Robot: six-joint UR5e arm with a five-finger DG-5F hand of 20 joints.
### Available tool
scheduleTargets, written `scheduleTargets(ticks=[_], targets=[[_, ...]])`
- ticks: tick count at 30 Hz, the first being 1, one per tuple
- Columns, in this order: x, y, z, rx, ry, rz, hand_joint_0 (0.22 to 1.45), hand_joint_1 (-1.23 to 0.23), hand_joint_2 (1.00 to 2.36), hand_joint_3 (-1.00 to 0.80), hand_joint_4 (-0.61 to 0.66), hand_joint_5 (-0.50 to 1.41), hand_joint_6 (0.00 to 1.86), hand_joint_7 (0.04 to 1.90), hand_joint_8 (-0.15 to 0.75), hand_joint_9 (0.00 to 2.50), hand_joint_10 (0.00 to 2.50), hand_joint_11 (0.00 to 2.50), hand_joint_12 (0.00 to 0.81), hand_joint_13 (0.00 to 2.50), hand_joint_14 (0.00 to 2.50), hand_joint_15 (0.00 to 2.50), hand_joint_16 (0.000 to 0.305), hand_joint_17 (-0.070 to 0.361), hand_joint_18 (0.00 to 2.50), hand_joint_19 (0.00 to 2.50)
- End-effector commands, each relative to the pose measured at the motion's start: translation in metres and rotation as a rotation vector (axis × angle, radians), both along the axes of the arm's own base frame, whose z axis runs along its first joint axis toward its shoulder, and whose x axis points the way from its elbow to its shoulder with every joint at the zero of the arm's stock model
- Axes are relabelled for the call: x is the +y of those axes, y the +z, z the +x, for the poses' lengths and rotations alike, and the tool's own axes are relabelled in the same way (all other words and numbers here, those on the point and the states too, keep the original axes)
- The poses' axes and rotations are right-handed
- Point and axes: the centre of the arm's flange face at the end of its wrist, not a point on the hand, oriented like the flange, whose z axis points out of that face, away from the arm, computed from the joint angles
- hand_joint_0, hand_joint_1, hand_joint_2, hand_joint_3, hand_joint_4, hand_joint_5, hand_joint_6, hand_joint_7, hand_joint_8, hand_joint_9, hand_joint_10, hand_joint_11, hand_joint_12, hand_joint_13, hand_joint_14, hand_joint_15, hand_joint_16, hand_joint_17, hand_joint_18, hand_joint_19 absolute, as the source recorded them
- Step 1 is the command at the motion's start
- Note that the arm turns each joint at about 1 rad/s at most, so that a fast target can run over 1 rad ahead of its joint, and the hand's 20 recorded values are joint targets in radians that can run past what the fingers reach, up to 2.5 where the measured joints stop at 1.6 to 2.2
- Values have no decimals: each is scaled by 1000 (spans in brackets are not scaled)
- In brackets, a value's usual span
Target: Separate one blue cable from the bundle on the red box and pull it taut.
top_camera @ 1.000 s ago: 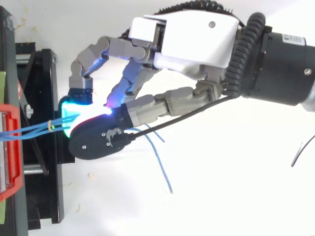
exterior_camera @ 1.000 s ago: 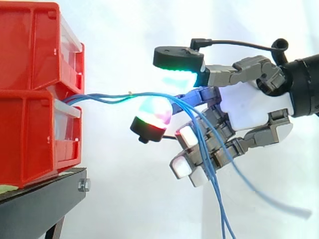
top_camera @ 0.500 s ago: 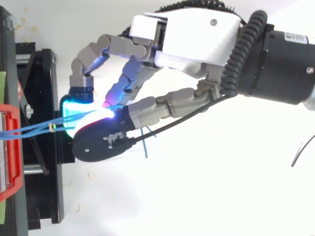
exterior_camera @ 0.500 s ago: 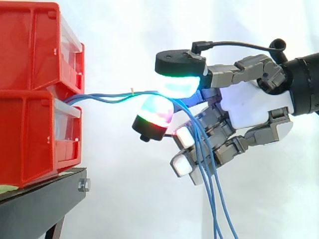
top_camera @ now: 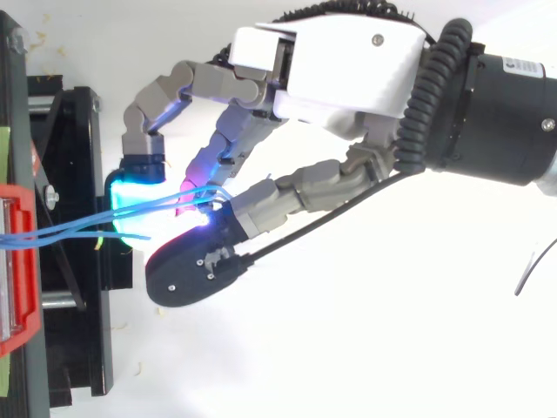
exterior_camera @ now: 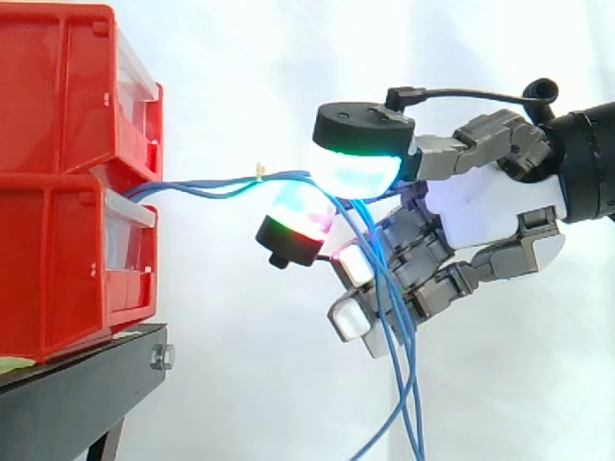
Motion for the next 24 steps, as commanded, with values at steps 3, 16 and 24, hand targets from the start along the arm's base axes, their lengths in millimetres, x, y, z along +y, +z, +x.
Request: scheduleTargets(ticks=[3, 16, 24], targets=[[-1, 0, 0, 0, 0, 0, 454, -930, 1000, -500, -29, -89, 929, 821, 210, 1159, 19, 561, 264, 934, 21, 530, 46, 103, 774, 554], [-1, -1, -2, 17, 0, -5, 446, -652, 1000, -500, -43, -81, 893, 870, 220, 1215, 19, 561, 284, 943, 22, 539, 48, 108, 752, 619], [-2, -1, -2, 17, -1, -5, 570, -716, 1008, -421, -54, -94, 892, 946, 199, 1184, 24, 597, 257, 911, 25, 576, 41, 91, 687, 657]])
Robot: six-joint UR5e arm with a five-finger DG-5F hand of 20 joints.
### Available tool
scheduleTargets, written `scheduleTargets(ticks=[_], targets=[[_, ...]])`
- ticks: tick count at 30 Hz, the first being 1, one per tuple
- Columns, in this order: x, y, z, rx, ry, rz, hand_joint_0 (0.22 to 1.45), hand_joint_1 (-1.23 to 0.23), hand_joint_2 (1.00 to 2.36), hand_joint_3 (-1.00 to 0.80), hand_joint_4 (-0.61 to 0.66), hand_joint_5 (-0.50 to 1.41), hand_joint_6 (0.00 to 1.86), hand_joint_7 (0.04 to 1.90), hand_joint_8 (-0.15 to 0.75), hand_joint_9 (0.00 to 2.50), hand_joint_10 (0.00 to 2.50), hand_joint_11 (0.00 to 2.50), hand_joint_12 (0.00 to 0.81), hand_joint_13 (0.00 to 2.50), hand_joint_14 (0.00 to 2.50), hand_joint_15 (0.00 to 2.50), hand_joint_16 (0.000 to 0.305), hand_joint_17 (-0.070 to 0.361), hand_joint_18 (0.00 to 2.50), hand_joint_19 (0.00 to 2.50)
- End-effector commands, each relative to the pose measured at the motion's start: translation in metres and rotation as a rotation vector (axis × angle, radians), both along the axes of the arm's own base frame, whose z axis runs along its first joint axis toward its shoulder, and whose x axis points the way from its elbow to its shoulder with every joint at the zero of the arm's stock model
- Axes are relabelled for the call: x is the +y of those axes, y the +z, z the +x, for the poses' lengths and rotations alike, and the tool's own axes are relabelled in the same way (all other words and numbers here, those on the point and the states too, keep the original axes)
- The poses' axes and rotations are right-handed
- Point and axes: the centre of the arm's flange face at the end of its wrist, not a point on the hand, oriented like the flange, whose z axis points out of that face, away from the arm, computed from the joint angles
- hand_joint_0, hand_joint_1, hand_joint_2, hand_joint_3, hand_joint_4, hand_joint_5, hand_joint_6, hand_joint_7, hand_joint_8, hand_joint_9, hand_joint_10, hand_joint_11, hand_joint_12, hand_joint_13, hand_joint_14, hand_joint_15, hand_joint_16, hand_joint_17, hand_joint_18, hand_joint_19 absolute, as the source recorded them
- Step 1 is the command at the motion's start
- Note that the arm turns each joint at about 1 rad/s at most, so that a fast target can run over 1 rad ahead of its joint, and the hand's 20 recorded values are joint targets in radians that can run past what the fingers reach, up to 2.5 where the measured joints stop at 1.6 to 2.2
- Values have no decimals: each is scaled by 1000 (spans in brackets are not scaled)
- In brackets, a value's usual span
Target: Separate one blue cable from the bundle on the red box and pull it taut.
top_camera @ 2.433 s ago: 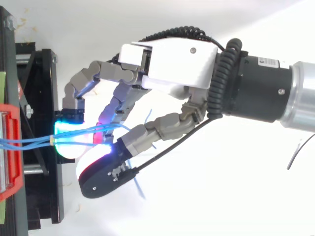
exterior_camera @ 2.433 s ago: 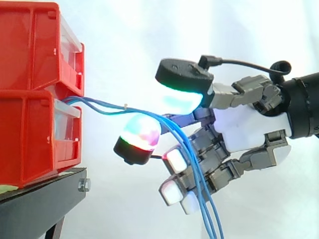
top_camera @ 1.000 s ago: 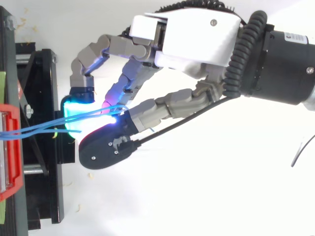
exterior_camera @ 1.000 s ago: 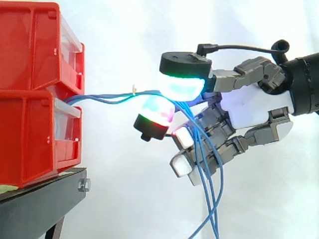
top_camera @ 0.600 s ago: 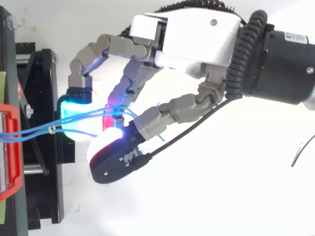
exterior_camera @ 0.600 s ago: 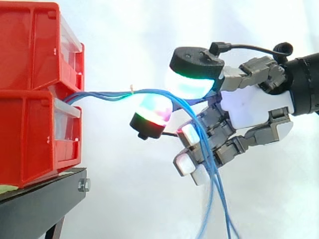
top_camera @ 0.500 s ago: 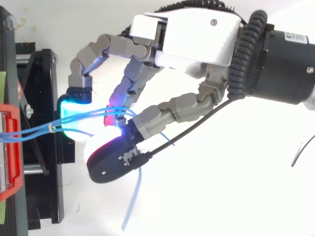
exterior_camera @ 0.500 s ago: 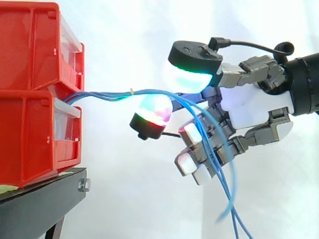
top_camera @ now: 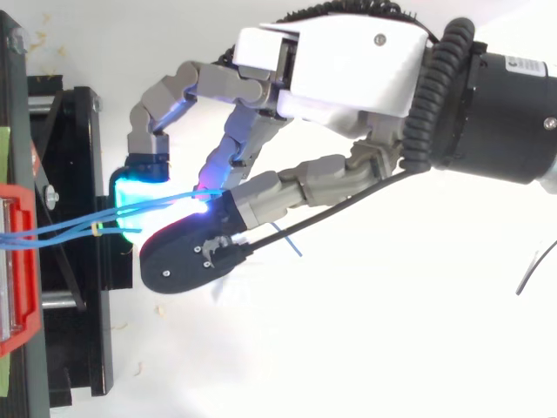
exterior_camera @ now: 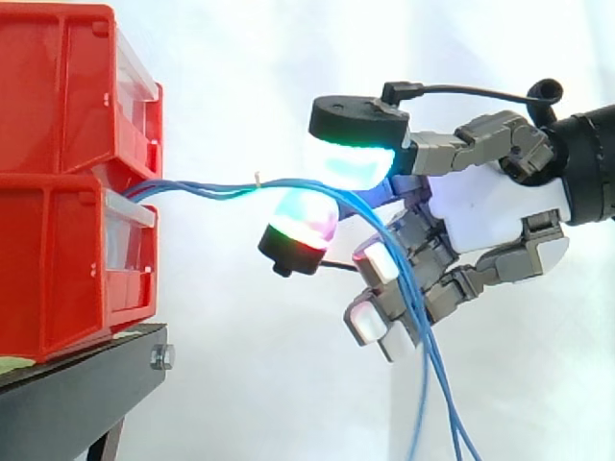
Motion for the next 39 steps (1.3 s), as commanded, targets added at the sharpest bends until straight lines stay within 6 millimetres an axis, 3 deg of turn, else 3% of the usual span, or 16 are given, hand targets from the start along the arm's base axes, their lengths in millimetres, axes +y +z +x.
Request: scheduleTargets(ticks=[1, 6, 9, 11, 14, 19, 21, 24, 33, 39], targets=[[-1, -1, 0, 1, -1, 0, 580, -727, 1013, -380, -48, -97, 895, 954, 201, 1172, 24, 598, 256, 911, 24, 575, 40, 91, 685, 659], [-2, 0, -1, 2, -3, 0, 627, -803, 1018, -329, -49, -135, 932, 867, 194, 1074, 25, 595, 254, 888, 23, 564, 41, 92, 692, 637], [-6, 1, -2, 8, -7, -1, 599, -806, 1000, -500, -23, -139, 929, 831, 192, 1066, 23, 591, 252, 879, 23, 561, 41, 92, 690, 632], [-6, 1, -3, 11, -7, -1, 533, -765, 1000, -500, -12, -134, 925, 823, 192, 1078, 22, 595, 259, 888, 23, 567, 43, 97, 704, 637], [-8, 1, -3, 18, -10, -2, 449, -591, 1000, -500, 13, -116, 909, 852, 220, 1134, 21, 584, 294, 913, 23, 562, 50, 113, 728, 642], [-9, 1, -3, 16, -12, -2, 491, -427, 1000, -500, 1, -113, 901, 902, 217, 1142, 20, 585, 286, 905, 22, 574, 48, 108, 691, 678], [-11, 2, -3, 15, -14, -2, 561, -553, 1011, -405, -9, -116, 898, 949, 204, 1135, 21, 603, 271, 890, 23, 584, 44, 98, 656, 695], [-11, 3, -3, 14, -12, -6, 564, -620, 1017, -324, 5, -127, 909, 933, 207, 1120, 22, 614, 271, 888, 26, 591, 44, 98, 656, 706], [-11, 5, -3, 12, -11, -11, 560, -651, 1011, -397, 7, -138, 917, 887, 203, 1085, 23, 608, 271, 889, 25, 581, 44, 99, 663, 687], [-10, 6, -2, 9, -11, -11, 604, -728, 1015, -356, -5, -144, 923, 879, 197, 1069, 24, 626, 263, 893, 23, 577, 43, 96, 680, 672]])
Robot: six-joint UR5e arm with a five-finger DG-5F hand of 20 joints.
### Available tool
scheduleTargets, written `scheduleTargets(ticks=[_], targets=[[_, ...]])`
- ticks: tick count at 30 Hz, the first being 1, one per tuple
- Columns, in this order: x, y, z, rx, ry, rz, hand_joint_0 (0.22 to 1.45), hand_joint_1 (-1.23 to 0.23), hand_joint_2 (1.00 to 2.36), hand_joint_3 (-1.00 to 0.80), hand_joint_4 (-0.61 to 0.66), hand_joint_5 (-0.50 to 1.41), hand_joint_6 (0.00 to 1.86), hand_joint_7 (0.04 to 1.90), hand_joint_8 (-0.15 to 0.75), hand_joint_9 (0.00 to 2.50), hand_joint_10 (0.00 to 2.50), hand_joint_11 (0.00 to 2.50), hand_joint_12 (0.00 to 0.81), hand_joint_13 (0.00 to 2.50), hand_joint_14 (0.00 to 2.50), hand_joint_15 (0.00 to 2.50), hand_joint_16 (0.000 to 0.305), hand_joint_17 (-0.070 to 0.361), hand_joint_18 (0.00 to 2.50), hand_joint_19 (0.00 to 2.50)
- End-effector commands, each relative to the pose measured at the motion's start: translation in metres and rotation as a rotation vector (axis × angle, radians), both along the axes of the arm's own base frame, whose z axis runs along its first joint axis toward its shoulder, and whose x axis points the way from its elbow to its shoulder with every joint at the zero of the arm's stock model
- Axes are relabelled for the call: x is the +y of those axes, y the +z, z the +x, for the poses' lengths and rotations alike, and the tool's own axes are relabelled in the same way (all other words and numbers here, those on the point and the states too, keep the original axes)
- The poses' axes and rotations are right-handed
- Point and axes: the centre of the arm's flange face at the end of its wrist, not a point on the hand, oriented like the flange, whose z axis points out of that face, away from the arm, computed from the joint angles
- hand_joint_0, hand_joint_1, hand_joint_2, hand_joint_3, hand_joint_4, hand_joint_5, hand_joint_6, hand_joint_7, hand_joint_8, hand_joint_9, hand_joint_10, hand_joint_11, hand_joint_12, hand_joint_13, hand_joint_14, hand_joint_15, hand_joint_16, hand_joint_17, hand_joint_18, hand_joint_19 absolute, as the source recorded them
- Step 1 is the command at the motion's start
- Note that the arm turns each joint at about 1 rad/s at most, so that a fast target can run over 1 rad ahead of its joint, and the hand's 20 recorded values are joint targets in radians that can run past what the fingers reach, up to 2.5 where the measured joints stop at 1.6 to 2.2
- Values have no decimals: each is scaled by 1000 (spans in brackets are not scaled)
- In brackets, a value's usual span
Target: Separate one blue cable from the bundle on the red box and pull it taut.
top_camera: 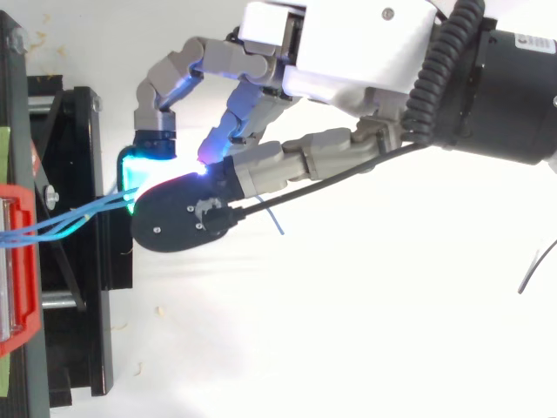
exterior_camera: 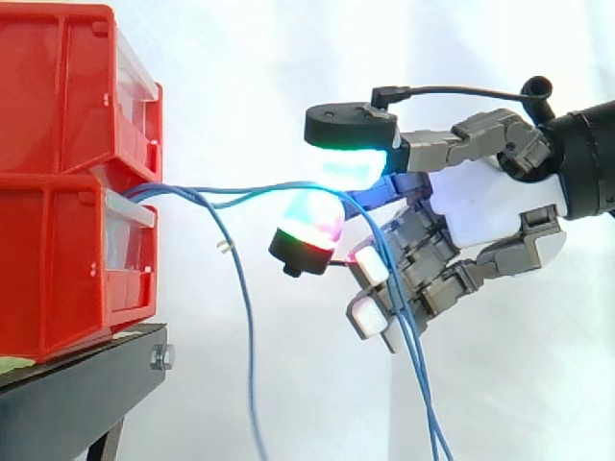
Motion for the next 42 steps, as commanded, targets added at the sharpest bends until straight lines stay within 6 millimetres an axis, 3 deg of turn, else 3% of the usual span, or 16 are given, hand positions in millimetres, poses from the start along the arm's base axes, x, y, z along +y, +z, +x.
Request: scheduleTargets(ticks=[1, 5, 7, 11, 17, 23, 25, 29, 33, 42], targets=[[0, 1, 0, -1, 0, 0, 604, -734, 1016, -352, -2, -146, 927, 872, 196, 1067, 22, 627, 263, 893, 23, 577, 43, 96, 681, 661], [0, 1, 0, 3, 0, 0, 660, -809, 1014, -375, -72, -151, 938, 852, 195, 1038, 22, 630, 256, 884, 23, 563, 42, 94, 696, 624], [0, 1, -1, 5, 0, -1, 693, -835, 1000, -491, -119, -152, 941, 842, 191, 1036, 22, 626, 248, 883, 24, 546, 41, 91, 709, 594], [0, 2, -1, 7, 0, -1, 679, -869, 1000, -500, -123, -150, 943, 814, 188, 1037, 23, 605, 247, 881, 24, 543, 40, 90, 720, 584], [0, 1, 0, 8, 0, -1, 473, -867, 1000, -500, -2, -125, 927, 805, 207, 1089, 22, 606, 268, 904, 21, 539, 46, 103, 755, 588], [-2, 2, -1, 11, 1, 0, 378, -669, 1000, -500, 2, -112, 917, 794, 236, 1140, 20, 583, 316, 932, 21, 537, 56, 126, 771, 622], [-3, 2, -2, 14, 1, 0, 405, -547, 1000, -500, -9, -112, 910, 807, 234, 1152, 20, 593, 309, 928, 20, 549, 54, 123, 744, 641], [-5, 5, -2, 16, -1, -2, 461, -488, 1000, -500, -17, -115, 904, 830, 219, 1146, 22, 599, 291, 914, 21, 572, 50, 112, 698, 665], [-5, 8, -2, 20, -1, -3, 546, -592, 1004, -461, -26, -117, 895, 875, 202, 1140, 25, 634, 271, 898, 23, 580, 44, 98, 654, 690], [-10, 13, -2, 19, -1, -27, 613, -713, 1021, -289, -33, -103, 932, 895, 202, 1148, 23, 648, 258, 916, 26, 581, 41, 93, 717, 652]])
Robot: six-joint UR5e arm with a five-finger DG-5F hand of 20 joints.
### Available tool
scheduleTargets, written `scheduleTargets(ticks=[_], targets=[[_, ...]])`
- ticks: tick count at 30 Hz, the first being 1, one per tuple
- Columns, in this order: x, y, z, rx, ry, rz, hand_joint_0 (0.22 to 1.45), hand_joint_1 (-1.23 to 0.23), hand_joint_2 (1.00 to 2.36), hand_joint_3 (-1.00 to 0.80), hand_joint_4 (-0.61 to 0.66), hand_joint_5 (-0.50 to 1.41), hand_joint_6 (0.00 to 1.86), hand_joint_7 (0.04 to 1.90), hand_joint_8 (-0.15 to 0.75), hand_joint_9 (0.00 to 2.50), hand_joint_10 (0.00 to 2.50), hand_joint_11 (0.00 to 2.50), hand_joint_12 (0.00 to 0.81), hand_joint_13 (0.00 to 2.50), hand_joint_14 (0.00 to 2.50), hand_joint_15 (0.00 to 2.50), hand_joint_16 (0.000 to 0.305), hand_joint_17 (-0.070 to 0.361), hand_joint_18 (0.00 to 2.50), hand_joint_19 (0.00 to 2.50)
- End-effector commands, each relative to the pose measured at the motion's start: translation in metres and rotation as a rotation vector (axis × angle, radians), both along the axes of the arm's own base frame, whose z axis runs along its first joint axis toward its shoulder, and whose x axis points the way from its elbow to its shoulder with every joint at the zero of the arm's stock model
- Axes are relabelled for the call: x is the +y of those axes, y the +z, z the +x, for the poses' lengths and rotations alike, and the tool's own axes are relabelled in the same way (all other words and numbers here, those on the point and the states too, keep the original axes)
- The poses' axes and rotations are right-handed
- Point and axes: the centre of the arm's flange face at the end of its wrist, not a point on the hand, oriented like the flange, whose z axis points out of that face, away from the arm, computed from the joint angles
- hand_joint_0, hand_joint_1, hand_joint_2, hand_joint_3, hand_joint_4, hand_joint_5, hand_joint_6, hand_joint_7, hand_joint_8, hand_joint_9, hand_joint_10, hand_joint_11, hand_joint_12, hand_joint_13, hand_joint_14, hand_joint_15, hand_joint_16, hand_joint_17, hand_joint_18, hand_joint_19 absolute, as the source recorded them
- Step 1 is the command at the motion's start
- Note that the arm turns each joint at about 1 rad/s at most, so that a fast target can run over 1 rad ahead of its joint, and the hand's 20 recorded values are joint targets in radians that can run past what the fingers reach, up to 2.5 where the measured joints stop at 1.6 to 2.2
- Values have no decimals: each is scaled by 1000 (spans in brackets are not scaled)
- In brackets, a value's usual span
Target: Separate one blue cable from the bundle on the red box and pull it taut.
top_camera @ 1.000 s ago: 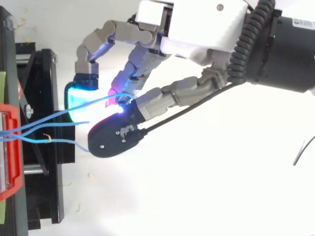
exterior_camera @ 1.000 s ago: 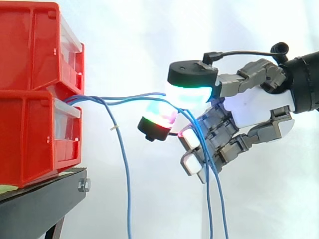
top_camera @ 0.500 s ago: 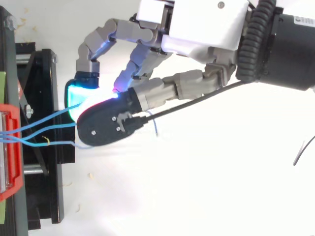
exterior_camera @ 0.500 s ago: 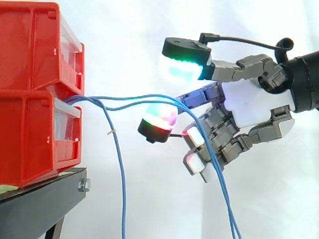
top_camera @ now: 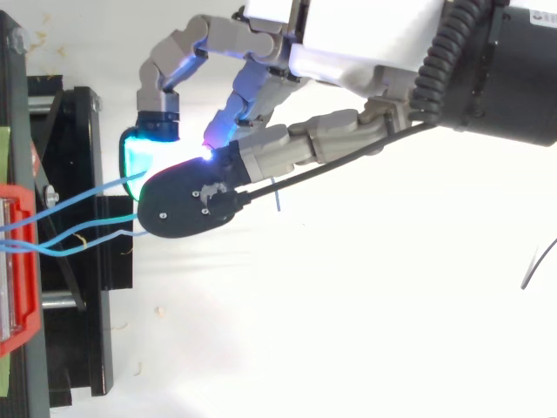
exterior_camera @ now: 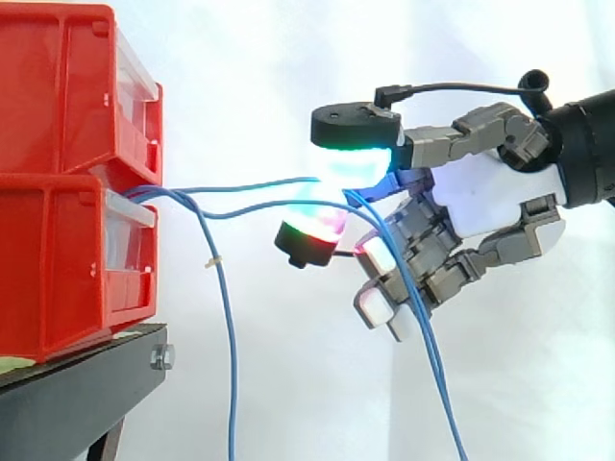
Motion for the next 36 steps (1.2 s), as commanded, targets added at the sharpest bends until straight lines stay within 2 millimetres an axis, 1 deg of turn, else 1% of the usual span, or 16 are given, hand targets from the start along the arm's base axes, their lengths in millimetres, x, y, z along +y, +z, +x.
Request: scheduleTargets(ticks=[1, 4, 5, 6, 7, 9, 10, 13, 16, 18, 23, 25, 34, 36], targets=[[-2, 2, 0, -2, 1, -12, 614, -714, 1021, -289, -33, -103, 932, 894, 201, 1150, 23, 649, 255, 917, 24, 586, 41, 93, 717, 651], [-2, 4, 1, -4, 5, -23, 615, -733, 1022, -266, -34, -103, 935, 890, 200, 1143, 23, 647, 258, 918, 26, 589, 41, 92, 720, 652], [-3, 5, 1, -5, 4, -24, 604, -733, 1020, -286, -26, -109, 935, 864, 192, 1123, 23, 643, 262, 907, 25, 591, 42, 93, 708, 667], [-3, 5, 1, -5, 4, -25, 571, -692, 1017, -327, -1, -113, 922, 898, 190, 1122, 22, 640, 266, 880, 25, 586, 43, 96, 668, 686], [-3, 6, 1, -5, 4, -25, 558, -667, 1015, -346, 0, -113, 919, 903, 195, 1120, 24, 628, 267, 882, 25, 589, 43, 97, 668, 682], [-3, 6, 1, -3, 4, -26, 507, -586, 1006, -444, 10, -112, 910, 909, 207, 1130, 21, 620, 280, 883, 25, 586, 47, 106, 654, 679], [-3, 6, 1, -3, 6, -25, 501, -567, 1004, -457, 11, -111, 909, 901, 219, 1136, 23, 620, 285, 883, 24, 579, 48, 107, 652, 685], [-3, 5, 1, -1, 6, -25, 498, -547, 1004, -453, 15, -111, 907, 906, 218, 1137, 24, 618, 287, 885, 22, 584, 48, 108, 648, 686], [-4, 5, 0, 6, 4, -26, 524, -574, 1009, -422, 12, -113, 906, 917, 211, 1131, 24, 624, 284, 881, 24, 590, 46, 104, 633, 687], [-3, 5, -1, 12, 6, -27, 572, -649, 1016, -340, 10, -116, 905, 958, 199, 1129, 22, 637, 269, 883, 25, 587, 43, 98, 642, 690], [-3, 3, -4, 34, 6, -29, 610, -730, 1025, -223, -7, -110, 938, 929, 199, 1122, 24, 638, 258, 913, 26, 608, 42, 94, 701, 662], [-3, 3, -4, 40, 8, -29, 635, -799, 1026, -181, 22, -108, 942, 952, 201, 1129, 24, 644, 258, 932, 25, 608, 41, 93, 728, 651], [-4, 1, -8, 74, 20, -28, 631, -798, 1025, -172, 63, -101, 950, 938, 209, 1142, 25, 621, 260, 918, 28, 605, 42, 94, 734, 629], [-4, 1, -8, 72, 19, -30, 626, -793, 1025, -176, 71, -101, 949, 939, 209, 1089, 22, 551, 265, 868, 22, 517, 41, 92, 701, 594]])
